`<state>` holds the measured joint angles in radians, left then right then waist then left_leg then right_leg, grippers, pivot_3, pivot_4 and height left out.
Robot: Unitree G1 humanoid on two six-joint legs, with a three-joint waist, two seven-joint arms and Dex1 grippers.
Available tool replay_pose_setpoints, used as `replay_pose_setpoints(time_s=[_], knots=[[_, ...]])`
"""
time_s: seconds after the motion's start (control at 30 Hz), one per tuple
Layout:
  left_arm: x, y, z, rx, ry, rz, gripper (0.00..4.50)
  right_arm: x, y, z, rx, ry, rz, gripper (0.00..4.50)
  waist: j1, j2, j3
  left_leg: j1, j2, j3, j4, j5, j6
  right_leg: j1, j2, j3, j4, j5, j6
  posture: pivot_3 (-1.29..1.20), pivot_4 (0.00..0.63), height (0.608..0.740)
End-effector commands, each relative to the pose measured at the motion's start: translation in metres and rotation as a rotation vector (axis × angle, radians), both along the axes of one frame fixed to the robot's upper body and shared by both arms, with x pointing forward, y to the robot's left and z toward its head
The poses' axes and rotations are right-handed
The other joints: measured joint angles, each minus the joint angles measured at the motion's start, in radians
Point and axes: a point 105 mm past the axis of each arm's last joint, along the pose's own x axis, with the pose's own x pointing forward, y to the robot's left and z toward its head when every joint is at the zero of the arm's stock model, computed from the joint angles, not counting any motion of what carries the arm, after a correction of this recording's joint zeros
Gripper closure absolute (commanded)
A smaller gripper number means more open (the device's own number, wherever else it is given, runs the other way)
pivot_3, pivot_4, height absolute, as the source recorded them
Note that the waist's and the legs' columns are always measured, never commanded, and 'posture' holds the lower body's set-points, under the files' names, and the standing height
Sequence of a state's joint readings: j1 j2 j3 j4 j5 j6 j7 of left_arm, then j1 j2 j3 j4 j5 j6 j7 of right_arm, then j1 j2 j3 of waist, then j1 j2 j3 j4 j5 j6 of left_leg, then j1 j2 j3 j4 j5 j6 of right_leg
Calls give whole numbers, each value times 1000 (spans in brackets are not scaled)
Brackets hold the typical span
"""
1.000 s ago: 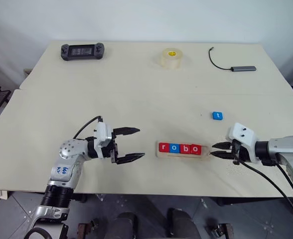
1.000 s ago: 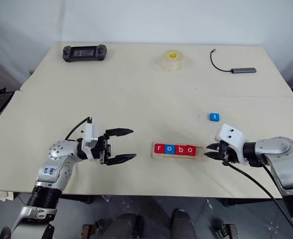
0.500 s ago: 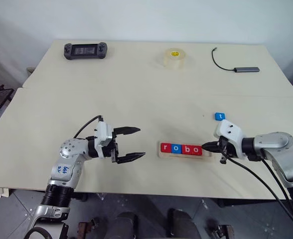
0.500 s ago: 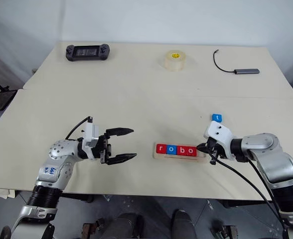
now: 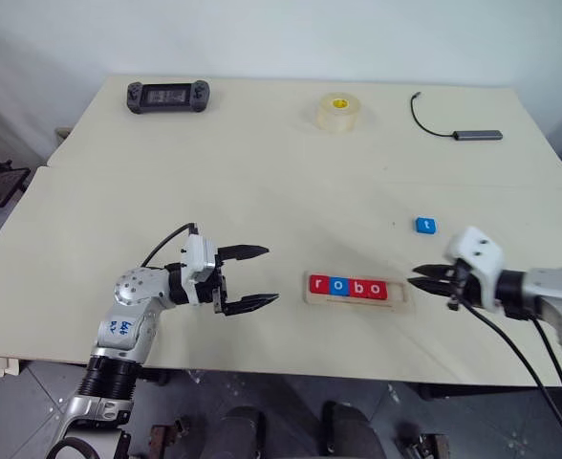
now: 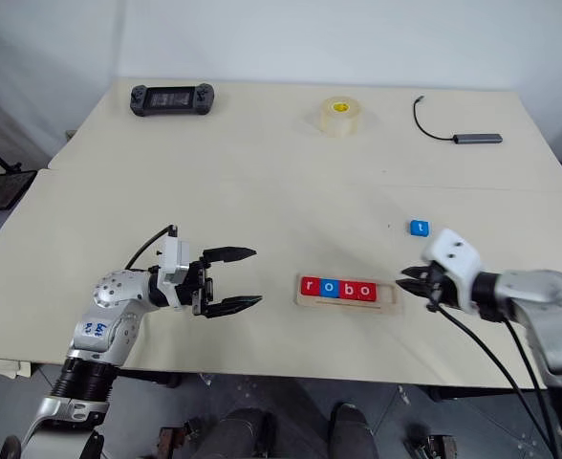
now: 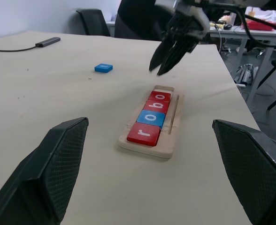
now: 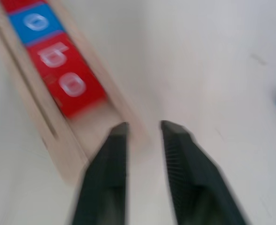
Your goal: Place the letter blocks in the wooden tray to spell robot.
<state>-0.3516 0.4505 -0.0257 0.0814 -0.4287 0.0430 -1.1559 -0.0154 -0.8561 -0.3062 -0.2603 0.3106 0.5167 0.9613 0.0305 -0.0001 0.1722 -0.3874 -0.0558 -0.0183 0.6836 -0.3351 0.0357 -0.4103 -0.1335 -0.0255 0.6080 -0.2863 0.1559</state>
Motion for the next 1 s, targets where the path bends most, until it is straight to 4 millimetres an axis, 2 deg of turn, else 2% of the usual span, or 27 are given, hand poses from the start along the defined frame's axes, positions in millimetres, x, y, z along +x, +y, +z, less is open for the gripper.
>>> replay_pose_setpoints(time_s=[0.03,0.13,0.23,0.33,0.47,0.5,0.6,0.67,0.83,1.0], knots=[[-3,1,8,-11,-35,-13,0,-20,-12,22,94,-223,-70,1951,-3,0,0,0,0,0,0,0,0,0,0,0,0,0,0,0,150,740],[-1,2,6,-10,-29,-11,0,-47,-42,14,189,-321,-289,956,-3,0,0,1,0,0,0,0,0,1,1,1,1,0,0,0,150,740],[2,2,5,-9,-28,-14,0,-69,-53,-3,180,-334,-388,47,-7,0,0,2,-1,2,0,0,0,1,0,3,2,0,0,0,150,740],[7,1,6,-8,-35,-29,0,-86,-59,-17,191,-351,-496,47,-8,1,0,4,1,2,-1,0,0,1,2,4,2,0,0,0,150,740],[10,-1,6,-14,-43,-45,0,-84,-61,-16,221,-389,-544,47,-20,2,-1,5,0,5,-1,0,0,1,1,7,4,0,0,0,150,740],[10,-1,6,-13,-46,-49,0,-80,-59,-14,243,-403,-535,47,-22,2,-1,6,0,5,-1,0,0,1,1,7,3,0,0,0,150,740],[12,-1,5,-11,-54,-39,0,-51,-45,10,340,-451,-471,47,-34,2,-1,7,1,5,-1,0,0,2,1,8,3,0,-1,0,150,740],[13,-2,5,-13,-55,-36,0,-25,-36,21,327,-419,-418,47,-34,2,-1,8,1,6,-1,0,0,2,1,8,3,-1,-1,0,150,740],[12,-5,4,-12,-59,-41,0,34,-43,27,261,-232,-553,47,-27,2,-1,9,2,5,-1,1,-1,2,1,7,3,-1,-3,0,150,740],[12,-7,5,-17,-65,-30,0,73,-33,31,261,-77,-614,47,-26,2,-1,5,2,2,-1,1,-1,0,1,4,5,-2,-3,0,150,740]])
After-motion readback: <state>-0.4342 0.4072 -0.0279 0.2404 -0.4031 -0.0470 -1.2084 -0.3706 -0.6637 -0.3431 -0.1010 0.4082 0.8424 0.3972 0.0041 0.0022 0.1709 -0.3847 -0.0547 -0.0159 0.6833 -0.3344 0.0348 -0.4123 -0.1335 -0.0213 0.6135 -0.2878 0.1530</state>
